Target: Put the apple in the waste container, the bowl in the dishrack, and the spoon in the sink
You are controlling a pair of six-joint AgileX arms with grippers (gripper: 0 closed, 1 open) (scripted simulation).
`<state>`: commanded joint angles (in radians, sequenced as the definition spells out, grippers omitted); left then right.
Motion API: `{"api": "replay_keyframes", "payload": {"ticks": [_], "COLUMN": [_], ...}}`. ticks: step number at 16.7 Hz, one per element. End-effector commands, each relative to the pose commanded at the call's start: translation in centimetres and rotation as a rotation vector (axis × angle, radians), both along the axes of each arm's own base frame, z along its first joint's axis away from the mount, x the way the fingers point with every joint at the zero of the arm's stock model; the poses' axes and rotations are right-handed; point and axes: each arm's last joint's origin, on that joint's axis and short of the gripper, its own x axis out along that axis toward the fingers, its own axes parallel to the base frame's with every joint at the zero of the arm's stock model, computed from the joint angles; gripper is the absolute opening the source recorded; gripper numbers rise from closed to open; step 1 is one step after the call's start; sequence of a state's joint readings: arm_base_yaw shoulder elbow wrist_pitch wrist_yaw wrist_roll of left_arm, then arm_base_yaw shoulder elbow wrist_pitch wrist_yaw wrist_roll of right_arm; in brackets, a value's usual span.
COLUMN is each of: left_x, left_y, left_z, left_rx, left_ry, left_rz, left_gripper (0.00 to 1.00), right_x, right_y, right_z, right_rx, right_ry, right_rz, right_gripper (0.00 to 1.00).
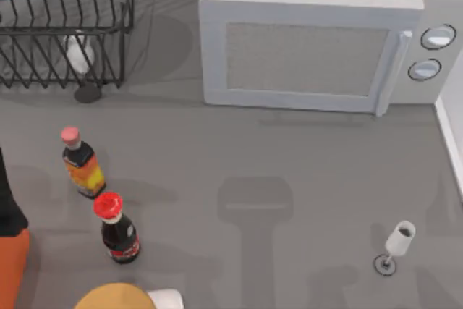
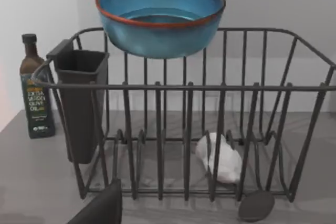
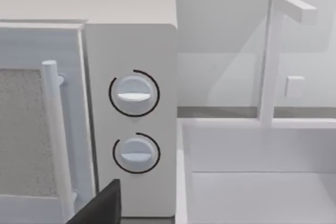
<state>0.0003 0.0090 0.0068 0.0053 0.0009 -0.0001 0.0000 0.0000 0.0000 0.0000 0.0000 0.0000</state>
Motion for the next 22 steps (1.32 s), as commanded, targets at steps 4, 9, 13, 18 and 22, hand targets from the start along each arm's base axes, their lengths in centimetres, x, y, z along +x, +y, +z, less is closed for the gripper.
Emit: {"api": "replay_keyframes", "payload": {"ticks": [4, 9, 13, 18, 22], "left_x": [0.0, 0.0, 0.0, 0.0, 0.0], "left_y": [0.0, 0.0, 0.0, 0.0, 0.0], "left_z": [-0.2, -0.2, -0.2, -0.2, -0.2], "left_rx": [0.0, 0.0, 0.0, 0.0, 0.0], "left_ry": [0.003, 0.003, 0.003, 0.003, 0.003], "left_rz": [0.001, 0.001, 0.001, 0.001, 0.001], "left_gripper": [1.0, 1.0, 1.0, 1.0, 1.0], "right_x": [0.0, 0.1, 0.9, 3.4, 6.4], "right_y": [0.0, -0.2, -0.9, -2.6, -4.8], "right_z": [0.0, 0.5, 2.0, 4.0, 4.8], "right_rx": [0.0, -0.062, -0.28, -0.667, -0.931], "right_ry": [0.0, 0.065, 0.288, 0.697, 1.006], "right_rz": [0.0, -0.017, -0.038, 0.08, 0.353], "right_gripper": [1.0, 1.0, 1.0, 1.0, 1.0]}}
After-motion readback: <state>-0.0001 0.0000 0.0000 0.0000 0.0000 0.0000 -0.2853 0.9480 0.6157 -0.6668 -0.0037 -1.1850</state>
